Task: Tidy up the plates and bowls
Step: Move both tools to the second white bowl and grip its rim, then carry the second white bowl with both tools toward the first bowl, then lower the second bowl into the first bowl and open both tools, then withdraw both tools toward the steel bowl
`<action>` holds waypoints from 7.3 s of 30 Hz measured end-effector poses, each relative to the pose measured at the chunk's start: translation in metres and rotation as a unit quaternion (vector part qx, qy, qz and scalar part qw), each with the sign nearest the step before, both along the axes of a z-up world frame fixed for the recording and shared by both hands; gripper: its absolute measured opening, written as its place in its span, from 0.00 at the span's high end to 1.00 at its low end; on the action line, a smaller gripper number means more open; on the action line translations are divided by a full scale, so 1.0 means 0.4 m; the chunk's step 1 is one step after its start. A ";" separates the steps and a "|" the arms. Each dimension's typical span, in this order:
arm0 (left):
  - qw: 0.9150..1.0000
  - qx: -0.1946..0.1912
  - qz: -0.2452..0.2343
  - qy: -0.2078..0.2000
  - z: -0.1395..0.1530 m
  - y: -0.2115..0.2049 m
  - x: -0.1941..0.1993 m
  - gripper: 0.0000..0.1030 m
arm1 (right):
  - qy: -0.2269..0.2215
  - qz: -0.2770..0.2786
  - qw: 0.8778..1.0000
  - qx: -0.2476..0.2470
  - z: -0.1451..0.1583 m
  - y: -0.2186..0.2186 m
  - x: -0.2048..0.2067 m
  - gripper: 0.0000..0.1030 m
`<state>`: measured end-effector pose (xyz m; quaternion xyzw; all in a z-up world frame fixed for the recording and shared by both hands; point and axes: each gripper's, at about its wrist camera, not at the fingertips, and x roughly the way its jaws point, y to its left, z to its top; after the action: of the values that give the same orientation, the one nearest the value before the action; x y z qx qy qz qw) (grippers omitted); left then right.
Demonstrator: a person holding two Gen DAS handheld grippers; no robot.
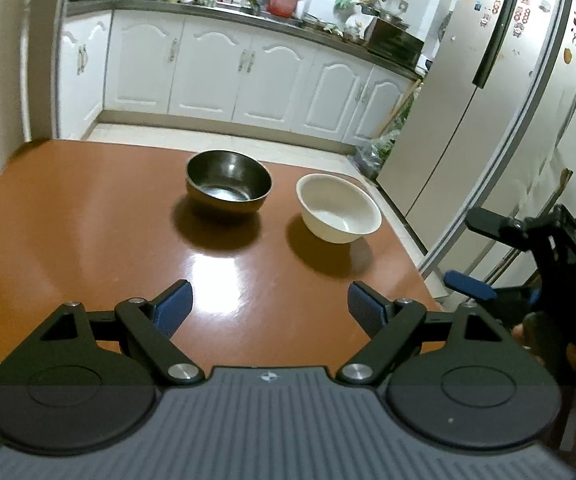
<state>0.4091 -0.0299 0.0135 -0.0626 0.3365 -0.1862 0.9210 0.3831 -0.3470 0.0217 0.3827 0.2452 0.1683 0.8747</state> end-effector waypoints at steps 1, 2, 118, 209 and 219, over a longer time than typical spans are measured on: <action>1.000 -0.002 -0.002 0.003 -0.004 -0.003 0.010 0.00 | 0.000 0.003 1.000 -0.001 0.000 -0.002 0.020 0.00; 1.000 -0.006 -0.003 0.005 -0.007 -0.008 0.022 0.00 | -0.001 0.004 1.000 -0.003 -0.001 -0.005 0.036 0.00; 0.994 -0.067 -0.074 -0.044 -0.037 0.068 -0.256 0.28 | -0.032 0.106 0.992 0.064 -0.011 0.169 -0.364 0.00; 0.976 0.192 0.093 0.035 -0.008 0.116 0.163 0.00 | 0.051 0.049 0.997 0.011 -0.007 0.118 -0.013 0.00; 0.987 0.140 0.077 0.026 0.010 0.098 0.216 0.00 | 0.049 0.068 0.996 0.034 -0.025 0.122 0.135 0.00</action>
<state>0.4957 0.0092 0.0177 0.0367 0.3771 -0.0641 0.9232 0.4372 -0.2981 0.0119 0.4028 0.3073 0.2166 0.8345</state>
